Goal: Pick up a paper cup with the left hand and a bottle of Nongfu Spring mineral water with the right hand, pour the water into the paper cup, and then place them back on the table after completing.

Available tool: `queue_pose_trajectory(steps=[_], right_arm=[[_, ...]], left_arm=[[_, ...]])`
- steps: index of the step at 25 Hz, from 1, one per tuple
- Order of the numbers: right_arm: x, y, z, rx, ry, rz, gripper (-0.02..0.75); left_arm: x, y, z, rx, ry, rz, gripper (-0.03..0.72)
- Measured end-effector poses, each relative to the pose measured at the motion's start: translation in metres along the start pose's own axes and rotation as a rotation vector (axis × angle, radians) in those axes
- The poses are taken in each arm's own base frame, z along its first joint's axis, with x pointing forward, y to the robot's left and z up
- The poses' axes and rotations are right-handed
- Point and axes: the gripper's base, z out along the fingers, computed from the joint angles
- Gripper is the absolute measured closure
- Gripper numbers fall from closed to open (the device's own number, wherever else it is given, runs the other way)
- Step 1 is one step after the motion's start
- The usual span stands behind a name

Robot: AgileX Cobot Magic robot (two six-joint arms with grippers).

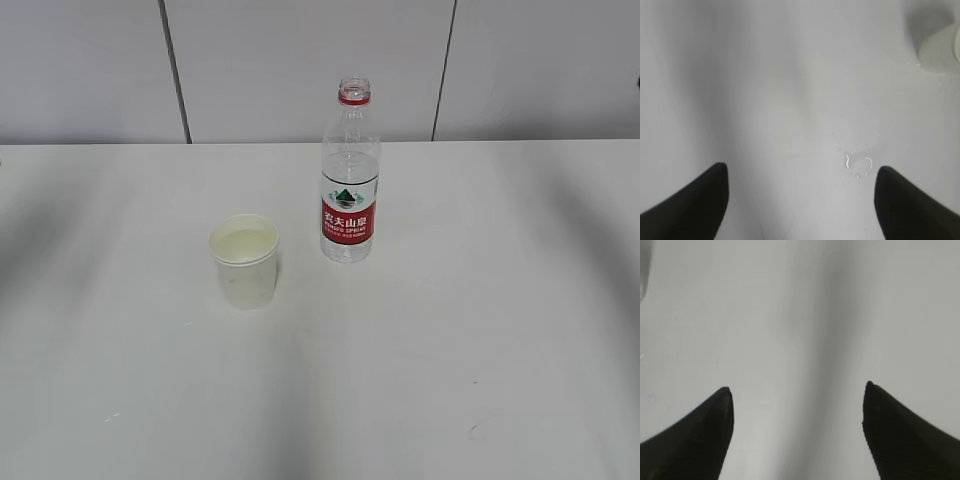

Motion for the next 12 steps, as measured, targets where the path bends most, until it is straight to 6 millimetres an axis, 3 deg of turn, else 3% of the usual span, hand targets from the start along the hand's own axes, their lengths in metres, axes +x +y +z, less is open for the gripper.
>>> queue_pose_trajectory(steps=[4, 12], right_arm=[[0.045, 0.012, -0.039, 0.006, -0.039, -0.007, 0.143], [0.124, 0.030, -0.068, 0.038, -0.055, -0.019, 0.145]], left_arm=[[0.042, -0.007, -0.026, -0.012, -0.081, 0.004, 0.143], [0.115, -0.018, -0.042, -0.019, -0.154, 0.007, 0.143]])
